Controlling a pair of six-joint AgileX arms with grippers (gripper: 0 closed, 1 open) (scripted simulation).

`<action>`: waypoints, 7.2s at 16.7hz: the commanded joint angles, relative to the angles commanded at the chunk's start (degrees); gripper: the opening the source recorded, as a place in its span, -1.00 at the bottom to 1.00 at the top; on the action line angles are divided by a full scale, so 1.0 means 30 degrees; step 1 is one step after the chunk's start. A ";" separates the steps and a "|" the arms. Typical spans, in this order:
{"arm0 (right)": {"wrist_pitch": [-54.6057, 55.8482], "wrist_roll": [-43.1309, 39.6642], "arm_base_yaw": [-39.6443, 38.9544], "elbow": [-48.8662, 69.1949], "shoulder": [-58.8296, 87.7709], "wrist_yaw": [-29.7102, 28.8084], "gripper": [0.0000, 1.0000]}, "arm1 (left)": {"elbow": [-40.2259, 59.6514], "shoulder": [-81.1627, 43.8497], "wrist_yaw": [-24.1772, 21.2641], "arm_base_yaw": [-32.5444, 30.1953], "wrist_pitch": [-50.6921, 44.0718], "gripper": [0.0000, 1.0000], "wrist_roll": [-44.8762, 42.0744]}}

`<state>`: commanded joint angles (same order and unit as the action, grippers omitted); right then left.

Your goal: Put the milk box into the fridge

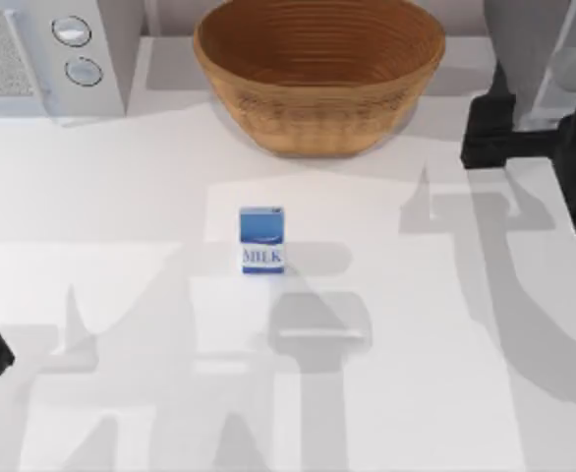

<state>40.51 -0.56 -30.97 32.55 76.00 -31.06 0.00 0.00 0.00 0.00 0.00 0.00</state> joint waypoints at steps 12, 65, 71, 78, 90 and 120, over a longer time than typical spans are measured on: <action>1.0858 0.0392 -0.7955 0.9210 1.9401 -0.8435 1.00 | 0.0000 0.0000 0.0000 0.0000 0.0000 1.00 0.0000; 0.8594 0.0609 -0.7939 1.3528 2.1391 -0.8571 -1.00 | 0.0000 0.0000 0.0000 0.0000 0.0000 1.00 0.0000; 0.4465 0.0632 -0.7995 1.3079 1.6894 -0.8601 -1.00 | 0.0000 0.0000 0.0000 0.0000 0.0000 1.00 0.0000; 0.3886 0.0691 -0.7799 1.2953 1.6274 -0.8511 -1.00 | 0.0000 0.0000 0.0000 0.0000 0.0000 1.00 0.0000; -0.6714 0.0364 0.2543 0.2899 -0.1203 -0.0388 -1.00 | 0.0000 0.0000 0.0000 0.0000 0.0000 1.00 0.0000; -0.9790 0.0263 1.1125 -0.7823 -1.8553 1.1167 -1.00 | 0.0000 0.0000 0.0000 0.0000 0.0000 1.00 0.0000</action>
<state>11.14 0.22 2.41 9.08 20.34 2.44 0.00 0.00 0.00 0.00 0.00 0.00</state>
